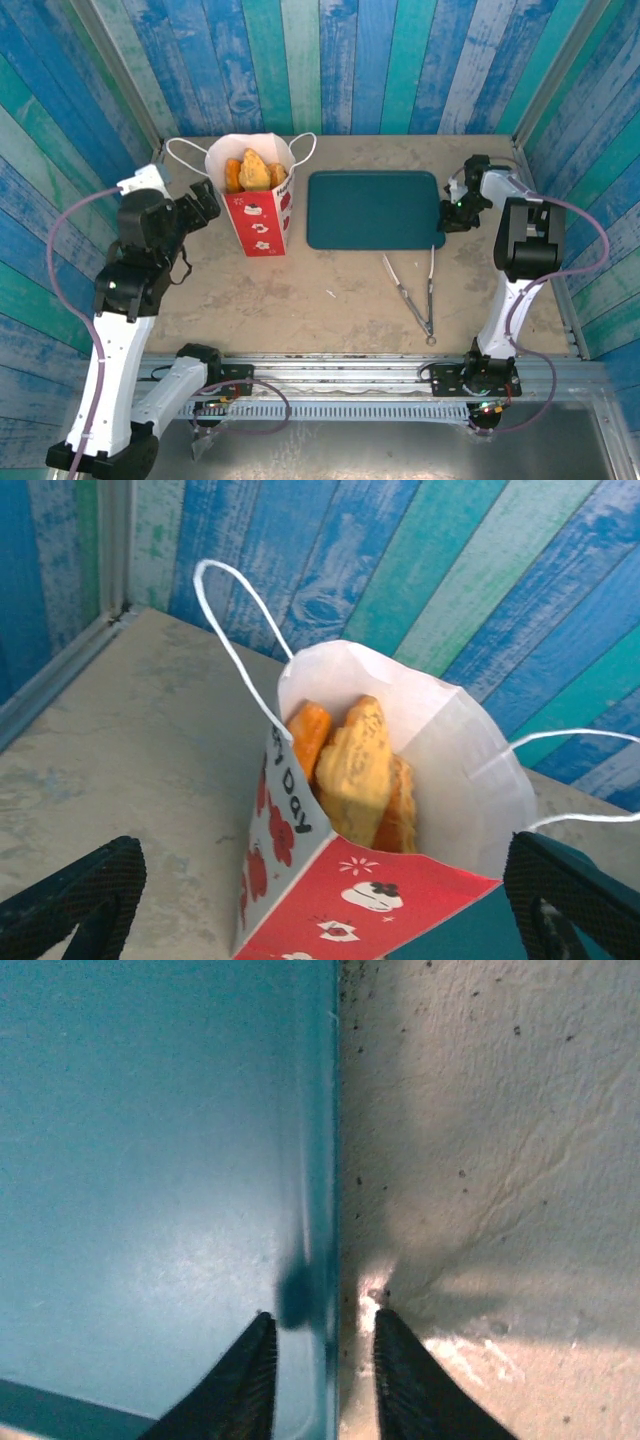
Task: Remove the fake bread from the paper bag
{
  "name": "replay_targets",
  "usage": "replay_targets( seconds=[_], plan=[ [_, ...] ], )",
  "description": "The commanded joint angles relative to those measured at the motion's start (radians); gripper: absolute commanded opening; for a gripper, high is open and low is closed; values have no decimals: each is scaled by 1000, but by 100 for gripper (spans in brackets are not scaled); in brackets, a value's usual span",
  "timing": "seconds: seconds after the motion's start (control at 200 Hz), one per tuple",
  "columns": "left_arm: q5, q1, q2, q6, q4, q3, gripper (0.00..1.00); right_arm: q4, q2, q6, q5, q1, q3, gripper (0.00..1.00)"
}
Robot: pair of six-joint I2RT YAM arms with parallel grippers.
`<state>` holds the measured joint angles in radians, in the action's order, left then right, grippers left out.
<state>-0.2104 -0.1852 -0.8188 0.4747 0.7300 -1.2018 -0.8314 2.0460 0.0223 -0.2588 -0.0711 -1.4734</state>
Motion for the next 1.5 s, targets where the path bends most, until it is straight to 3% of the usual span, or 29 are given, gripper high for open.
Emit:
replay_targets(
  seconds=[0.0,0.095,0.23,0.311,0.421,0.486,0.596,0.826,1.222,1.493],
  plan=[
    [-75,0,-50,-15,48,-69,96,-36,-107,-45,17,17,-62,37],
    [-19,81,-141,-11,97,-135,91,-37,-185,-56,-10,71,-125,41],
    [150,221,-229,-37,42,-153,95,6,-284,-131,-139,162,-189,45],
    [267,288,-290,-50,3,-176,96,107,-345,-197,-256,225,-183,48],
    [510,390,-372,-45,-71,-195,97,315,-420,-351,-375,309,-134,53],
    [567,419,-415,-36,-97,-222,95,451,-453,-432,-427,364,-104,56],
    [654,461,-478,-13,-171,-242,92,559,-464,-521,-446,441,-120,59],
    [965,565,-605,65,-308,-241,88,620,-370,-651,-456,531,-209,65],
    [1147,619,-696,118,-415,-207,62,576,-198,-702,-477,583,-350,67],
    [1234,617,-712,158,-495,-147,55,570,-122,-732,-490,602,-435,62]
  ],
)
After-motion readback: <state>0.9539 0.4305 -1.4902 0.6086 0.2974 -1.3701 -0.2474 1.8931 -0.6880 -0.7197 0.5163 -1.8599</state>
